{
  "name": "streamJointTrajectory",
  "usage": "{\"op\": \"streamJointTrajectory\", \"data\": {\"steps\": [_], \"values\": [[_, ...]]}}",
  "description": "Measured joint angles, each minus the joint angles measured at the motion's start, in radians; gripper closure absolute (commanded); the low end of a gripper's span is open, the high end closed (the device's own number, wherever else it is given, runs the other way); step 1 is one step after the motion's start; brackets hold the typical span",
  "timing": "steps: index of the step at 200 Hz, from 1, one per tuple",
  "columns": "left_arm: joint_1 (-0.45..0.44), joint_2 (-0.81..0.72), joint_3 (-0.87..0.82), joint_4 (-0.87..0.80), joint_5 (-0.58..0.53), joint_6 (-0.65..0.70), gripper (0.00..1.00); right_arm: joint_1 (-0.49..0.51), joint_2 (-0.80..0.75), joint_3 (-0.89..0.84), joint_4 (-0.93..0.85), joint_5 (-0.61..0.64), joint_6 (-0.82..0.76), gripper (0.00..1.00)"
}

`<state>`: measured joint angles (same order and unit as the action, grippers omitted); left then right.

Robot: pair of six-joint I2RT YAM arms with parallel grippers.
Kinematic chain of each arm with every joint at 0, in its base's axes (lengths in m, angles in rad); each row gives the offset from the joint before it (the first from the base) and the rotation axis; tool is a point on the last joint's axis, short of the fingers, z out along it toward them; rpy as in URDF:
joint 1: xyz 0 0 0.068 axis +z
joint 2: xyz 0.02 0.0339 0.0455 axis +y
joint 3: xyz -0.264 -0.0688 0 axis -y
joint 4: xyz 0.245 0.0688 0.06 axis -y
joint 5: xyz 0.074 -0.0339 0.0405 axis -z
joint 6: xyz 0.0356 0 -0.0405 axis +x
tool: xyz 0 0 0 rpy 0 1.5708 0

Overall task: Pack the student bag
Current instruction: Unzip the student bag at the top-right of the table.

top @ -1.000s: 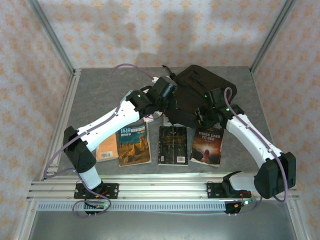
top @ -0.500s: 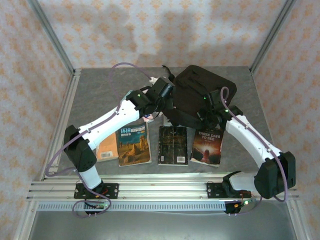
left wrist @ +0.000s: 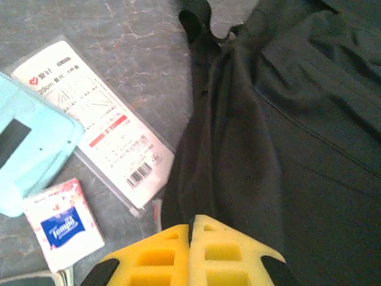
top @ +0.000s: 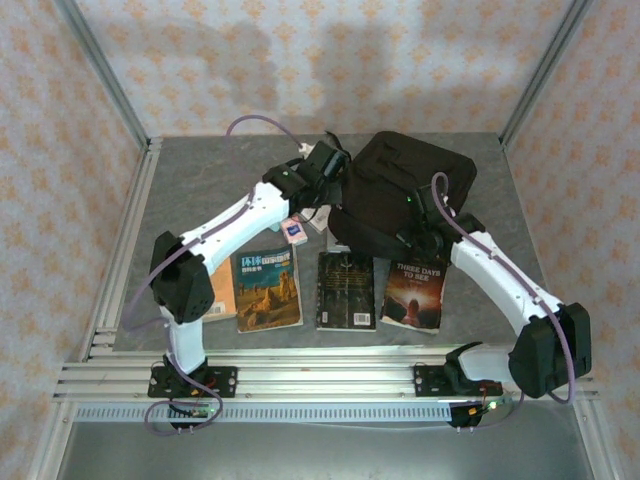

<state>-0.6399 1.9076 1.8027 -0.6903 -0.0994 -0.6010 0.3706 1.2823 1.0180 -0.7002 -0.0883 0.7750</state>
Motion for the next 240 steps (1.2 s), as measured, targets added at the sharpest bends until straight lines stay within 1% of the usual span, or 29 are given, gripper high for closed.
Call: {"op": "streamJointTrajectory", "data": {"steps": [36, 81, 84, 89, 97, 102, 108, 114, 128, 140, 163, 190, 206, 214, 237, 240], "values": [[0.029, 0.134, 0.117, 0.000, -0.025, 0.021, 1.00, 0.000, -0.010, 0.000, -0.024, 0.041, -0.053, 1.00], [0.031, 0.226, 0.232, -0.008, -0.021, 0.032, 1.00, 0.000, -0.010, 0.000, -0.041, 0.105, -0.090, 1.00], [0.031, 0.229, 0.235, -0.007, -0.018, 0.033, 1.00, -0.001, -0.010, 0.000, -0.041, 0.108, -0.093, 0.97], [0.031, 0.234, 0.243, -0.007, -0.011, 0.033, 1.00, -0.001, -0.010, 0.000, -0.041, 0.116, -0.095, 0.90], [0.032, 0.235, 0.243, -0.005, 0.002, 0.031, 1.00, -0.006, -0.010, 0.001, -0.043, 0.124, -0.097, 0.61], [0.032, 0.235, 0.242, -0.004, 0.013, 0.029, 1.00, -0.012, -0.010, 0.003, -0.048, 0.131, -0.102, 0.47], [0.034, 0.235, 0.237, 0.006, 0.021, 0.025, 1.00, -0.021, -0.010, 0.006, -0.058, 0.142, -0.108, 0.38], [0.037, 0.233, 0.228, 0.020, 0.037, 0.018, 1.00, -0.032, -0.007, 0.014, -0.072, 0.151, -0.110, 0.34], [0.045, 0.216, 0.171, 0.069, 0.077, -0.005, 1.00, -0.054, 0.007, 0.044, -0.101, 0.171, -0.113, 0.32], [0.052, 0.192, 0.104, 0.100, 0.116, -0.032, 1.00, -0.062, 0.014, 0.074, -0.117, 0.177, -0.107, 0.32], [0.058, 0.151, 0.018, 0.134, 0.174, -0.071, 1.00, -0.063, -0.002, 0.129, -0.132, 0.166, -0.076, 0.34], [0.057, 0.069, -0.062, 0.173, 0.218, -0.107, 1.00, -0.062, -0.083, 0.132, -0.127, 0.081, 0.025, 0.39], [0.057, 0.014, -0.087, 0.193, 0.235, -0.127, 1.00, -0.051, -0.134, 0.120, -0.108, 0.016, 0.116, 0.40], [0.057, -0.006, -0.090, 0.203, 0.245, -0.136, 1.00, -0.040, -0.153, 0.113, -0.097, -0.011, 0.165, 0.38], [0.047, -0.050, -0.091, 0.216, 0.258, -0.158, 1.00, 0.008, -0.171, 0.092, -0.062, -0.078, 0.317, 0.28], [0.045, -0.053, -0.091, 0.216, 0.258, -0.158, 1.00, 0.015, -0.171, 0.087, -0.057, -0.085, 0.340, 0.26]]}}
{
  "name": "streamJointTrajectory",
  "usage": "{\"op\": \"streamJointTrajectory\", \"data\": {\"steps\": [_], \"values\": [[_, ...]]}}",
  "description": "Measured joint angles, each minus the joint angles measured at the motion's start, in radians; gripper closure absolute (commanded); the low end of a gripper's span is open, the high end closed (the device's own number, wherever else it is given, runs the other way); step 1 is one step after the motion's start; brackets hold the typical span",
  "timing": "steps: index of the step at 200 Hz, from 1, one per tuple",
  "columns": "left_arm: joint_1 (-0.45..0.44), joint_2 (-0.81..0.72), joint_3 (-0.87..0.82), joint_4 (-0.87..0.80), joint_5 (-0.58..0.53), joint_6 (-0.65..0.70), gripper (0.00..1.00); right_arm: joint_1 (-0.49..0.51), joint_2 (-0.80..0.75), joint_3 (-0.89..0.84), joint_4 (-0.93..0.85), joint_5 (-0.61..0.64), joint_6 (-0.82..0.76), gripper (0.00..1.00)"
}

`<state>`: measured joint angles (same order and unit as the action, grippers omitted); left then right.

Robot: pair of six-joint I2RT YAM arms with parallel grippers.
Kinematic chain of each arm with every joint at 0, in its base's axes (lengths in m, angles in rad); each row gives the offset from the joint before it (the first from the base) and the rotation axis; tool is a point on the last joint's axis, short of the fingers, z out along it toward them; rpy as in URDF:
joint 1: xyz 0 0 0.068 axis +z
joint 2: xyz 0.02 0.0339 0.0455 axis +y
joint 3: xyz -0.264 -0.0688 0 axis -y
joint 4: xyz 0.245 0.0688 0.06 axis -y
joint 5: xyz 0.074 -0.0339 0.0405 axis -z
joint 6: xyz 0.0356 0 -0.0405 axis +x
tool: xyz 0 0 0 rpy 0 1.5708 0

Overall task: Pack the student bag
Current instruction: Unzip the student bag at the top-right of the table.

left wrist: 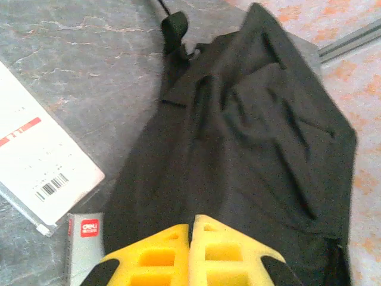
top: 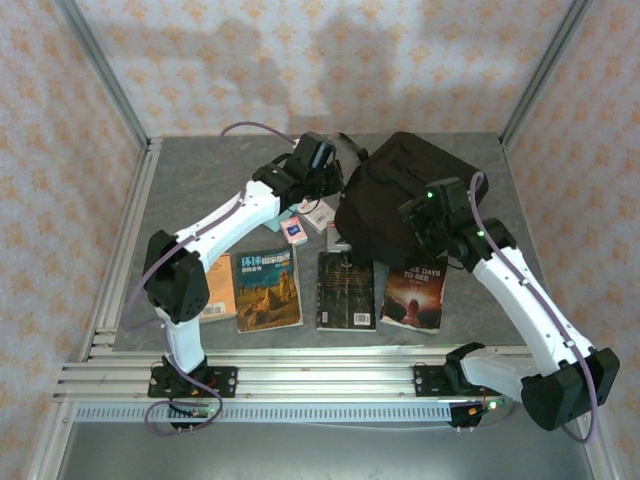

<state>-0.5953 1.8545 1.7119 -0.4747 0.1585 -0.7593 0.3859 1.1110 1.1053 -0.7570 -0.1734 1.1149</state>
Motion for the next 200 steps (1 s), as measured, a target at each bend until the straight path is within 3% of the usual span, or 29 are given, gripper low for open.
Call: {"op": "streamJointTrajectory", "data": {"steps": [10, 25, 69, 109, 179, 200], "values": [[-0.008, -0.008, 0.000, 0.000, 0.001, -0.007, 1.00, 0.022, -0.003, -0.019, 0.019, -0.017, 0.065, 0.15], [-0.022, -0.012, 0.000, 0.000, 0.002, -0.016, 1.00, 0.056, -0.010, -0.055, 0.049, -0.032, 0.168, 0.13], [-0.067, -0.045, -0.041, 0.000, -0.005, -0.032, 1.00, 0.148, -0.021, -0.109, 0.115, -0.037, 0.387, 0.14], [-0.085, -0.080, -0.066, 0.000, -0.011, -0.048, 1.00, 0.237, -0.037, -0.114, 0.125, -0.013, 0.491, 0.15], [-0.088, -0.083, -0.072, 0.001, -0.032, -0.055, 1.00, 0.264, -0.072, -0.220, 0.188, 0.058, 0.609, 0.13], [-0.092, -0.093, -0.088, 0.000, -0.043, -0.055, 1.00, 0.264, -0.014, -0.250, 0.226, 0.094, 0.641, 0.19]]}}
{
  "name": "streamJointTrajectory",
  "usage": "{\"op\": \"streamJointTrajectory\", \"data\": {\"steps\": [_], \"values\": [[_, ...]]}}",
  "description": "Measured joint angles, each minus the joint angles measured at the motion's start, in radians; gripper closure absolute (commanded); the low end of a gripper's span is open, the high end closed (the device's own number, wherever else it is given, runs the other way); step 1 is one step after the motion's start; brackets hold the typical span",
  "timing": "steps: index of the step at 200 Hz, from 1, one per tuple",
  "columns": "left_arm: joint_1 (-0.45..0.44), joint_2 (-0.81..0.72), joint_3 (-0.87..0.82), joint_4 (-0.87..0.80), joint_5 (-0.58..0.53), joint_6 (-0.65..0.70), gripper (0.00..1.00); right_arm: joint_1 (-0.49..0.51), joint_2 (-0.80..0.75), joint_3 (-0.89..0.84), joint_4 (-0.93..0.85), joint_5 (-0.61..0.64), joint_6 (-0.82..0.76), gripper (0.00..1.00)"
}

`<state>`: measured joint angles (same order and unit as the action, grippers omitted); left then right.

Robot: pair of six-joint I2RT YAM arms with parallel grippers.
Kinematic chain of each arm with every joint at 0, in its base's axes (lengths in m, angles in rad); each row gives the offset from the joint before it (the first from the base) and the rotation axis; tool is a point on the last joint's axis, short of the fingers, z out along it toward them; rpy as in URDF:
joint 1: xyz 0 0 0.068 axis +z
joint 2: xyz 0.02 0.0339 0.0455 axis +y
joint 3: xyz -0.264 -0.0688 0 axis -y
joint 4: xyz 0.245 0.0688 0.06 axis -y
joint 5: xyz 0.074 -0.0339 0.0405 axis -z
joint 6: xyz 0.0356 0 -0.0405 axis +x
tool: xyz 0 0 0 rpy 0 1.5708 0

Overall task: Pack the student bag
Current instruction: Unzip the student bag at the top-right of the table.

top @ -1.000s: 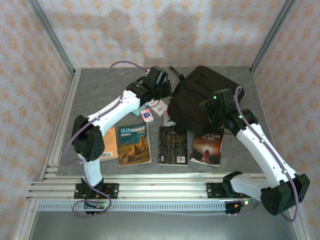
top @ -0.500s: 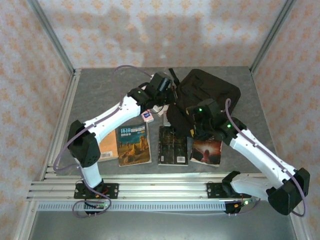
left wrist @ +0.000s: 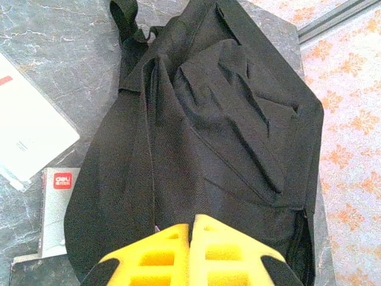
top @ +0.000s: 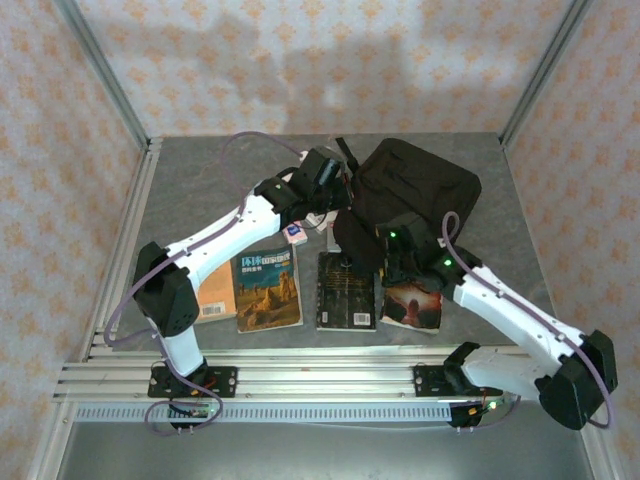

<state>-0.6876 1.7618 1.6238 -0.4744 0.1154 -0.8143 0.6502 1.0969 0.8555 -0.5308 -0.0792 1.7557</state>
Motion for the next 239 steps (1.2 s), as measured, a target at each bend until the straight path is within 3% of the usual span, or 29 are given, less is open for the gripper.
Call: {"op": "streamJointTrajectory", "data": {"steps": [76, 176, 239], "values": [[-0.006, -0.001, 0.003, -0.005, -0.076, 0.037, 1.00, 0.002, 0.046, -0.008, -0.022, 0.166, -0.033, 1.00], [0.019, 0.268, 0.270, -0.086, -0.105, 0.117, 1.00, -0.013, 0.125, 0.046, -0.093, 0.165, -0.478, 1.00], [0.041, 0.410, 0.432, -0.150, -0.158, 0.171, 1.00, -0.014, 0.083, 0.011, -0.100, 0.148, -0.623, 1.00]]}}
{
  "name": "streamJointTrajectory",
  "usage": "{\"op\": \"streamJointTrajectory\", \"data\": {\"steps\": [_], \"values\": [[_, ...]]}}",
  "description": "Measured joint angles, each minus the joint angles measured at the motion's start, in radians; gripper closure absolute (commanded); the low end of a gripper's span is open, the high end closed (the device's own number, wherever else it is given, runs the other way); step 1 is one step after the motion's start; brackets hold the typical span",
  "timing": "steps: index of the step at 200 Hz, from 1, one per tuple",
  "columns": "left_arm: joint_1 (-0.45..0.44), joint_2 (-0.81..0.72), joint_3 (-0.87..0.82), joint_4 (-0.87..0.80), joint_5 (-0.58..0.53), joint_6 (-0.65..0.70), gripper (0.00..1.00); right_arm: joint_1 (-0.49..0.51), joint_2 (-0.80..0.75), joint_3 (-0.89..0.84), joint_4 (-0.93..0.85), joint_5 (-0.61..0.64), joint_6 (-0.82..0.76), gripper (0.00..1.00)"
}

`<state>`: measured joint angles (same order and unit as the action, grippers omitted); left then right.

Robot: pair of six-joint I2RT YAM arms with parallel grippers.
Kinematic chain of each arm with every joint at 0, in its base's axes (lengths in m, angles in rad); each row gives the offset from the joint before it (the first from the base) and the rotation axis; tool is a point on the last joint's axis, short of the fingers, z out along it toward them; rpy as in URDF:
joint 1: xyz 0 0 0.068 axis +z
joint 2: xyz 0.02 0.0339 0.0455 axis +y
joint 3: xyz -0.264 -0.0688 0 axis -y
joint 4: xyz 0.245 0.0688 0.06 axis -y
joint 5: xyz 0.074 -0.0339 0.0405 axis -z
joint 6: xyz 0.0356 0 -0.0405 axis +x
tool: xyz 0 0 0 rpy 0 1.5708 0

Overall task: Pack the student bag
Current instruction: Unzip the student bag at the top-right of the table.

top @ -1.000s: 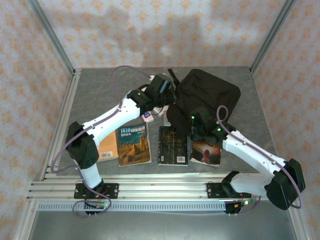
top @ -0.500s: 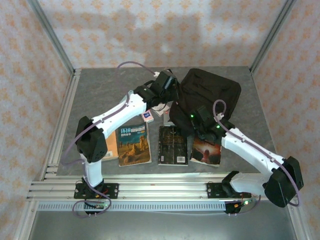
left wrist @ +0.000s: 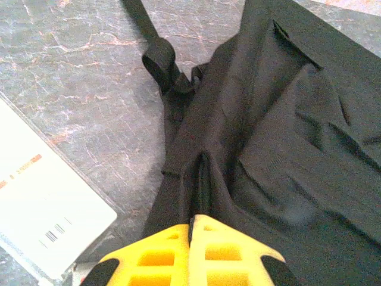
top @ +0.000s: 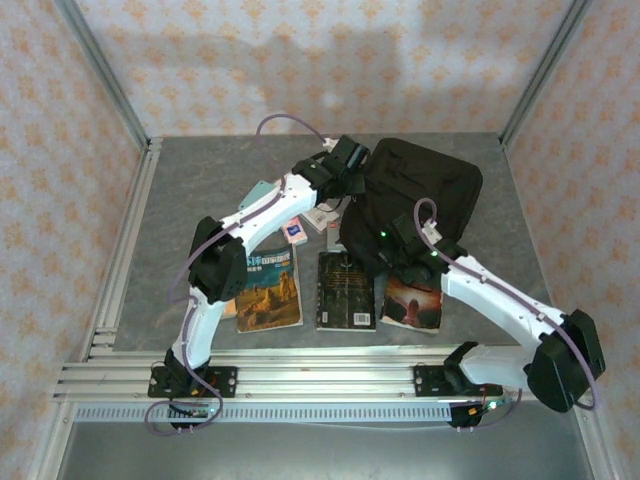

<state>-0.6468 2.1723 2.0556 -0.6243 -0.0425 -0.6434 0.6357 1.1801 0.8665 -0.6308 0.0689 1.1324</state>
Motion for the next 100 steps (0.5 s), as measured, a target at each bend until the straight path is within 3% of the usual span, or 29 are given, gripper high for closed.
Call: {"op": "streamJointTrajectory", "data": {"steps": [50, 100], "values": [[0.034, 0.094, 0.141, -0.032, -0.026, 0.022, 1.00, 0.000, -0.068, -0.037, -0.007, -0.015, -0.019, 1.00], [0.036, 0.291, 0.428, -0.097, -0.029, 0.045, 1.00, 0.000, -0.079, -0.055, 0.008, -0.028, -0.031, 1.00]]}}
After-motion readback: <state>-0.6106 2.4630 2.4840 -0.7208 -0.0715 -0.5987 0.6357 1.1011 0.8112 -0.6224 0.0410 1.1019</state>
